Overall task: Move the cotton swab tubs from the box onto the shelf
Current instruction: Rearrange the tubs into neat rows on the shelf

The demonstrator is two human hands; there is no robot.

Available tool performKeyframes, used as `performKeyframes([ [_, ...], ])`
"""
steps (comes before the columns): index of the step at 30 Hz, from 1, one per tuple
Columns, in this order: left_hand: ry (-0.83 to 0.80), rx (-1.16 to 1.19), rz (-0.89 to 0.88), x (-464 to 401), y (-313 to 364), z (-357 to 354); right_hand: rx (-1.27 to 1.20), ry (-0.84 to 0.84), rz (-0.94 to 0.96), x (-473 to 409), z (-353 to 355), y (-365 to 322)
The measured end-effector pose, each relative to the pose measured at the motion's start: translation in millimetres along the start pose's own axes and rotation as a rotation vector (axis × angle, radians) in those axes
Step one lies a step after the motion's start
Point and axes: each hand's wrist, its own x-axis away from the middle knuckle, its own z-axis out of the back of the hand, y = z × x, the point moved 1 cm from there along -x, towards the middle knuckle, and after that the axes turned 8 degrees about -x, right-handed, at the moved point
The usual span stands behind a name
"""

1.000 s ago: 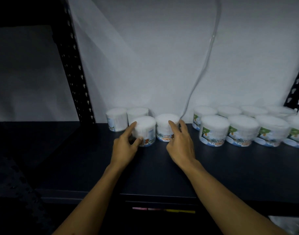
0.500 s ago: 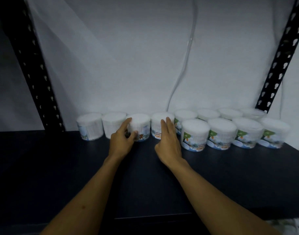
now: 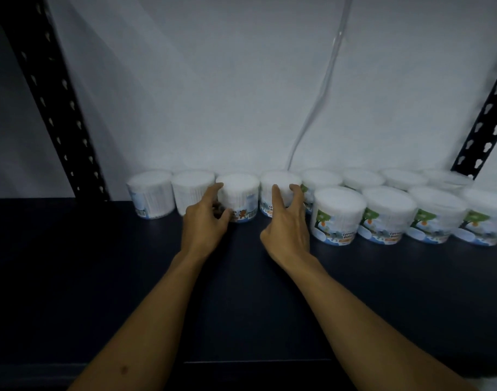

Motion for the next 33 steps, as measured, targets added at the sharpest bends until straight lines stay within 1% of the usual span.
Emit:
performKeyframes([
  [6, -0.019, 0.017, -0.008, -0.3, 1.5, -0.4, -0.033, -0.043, -0.075, -1.4, -2.0, -1.6],
  [16, -0.022, 0.014, -0.01, 1.8, 4.9, -0.5, -0.095, -0.137, -0.097, -2.9, -6.6, 5.0],
  [21, -0.032, -0.013, -0.004, 0.9, 3.2, -1.7, -0.124, -0.149, -0.111, -2.6, -5.9, 5.1],
  [25, -0.039, -0.04, 0.02, 0.6, 2.3, -2.4, -0.153, -0.148, -0.157, -1.6, -5.2, 4.7],
  [33, -0.07, -0.103, 0.071, -1.2, 1.0, -1.7, -0.168, -0.151, -0.164, -1.0, -5.4, 6.6],
])
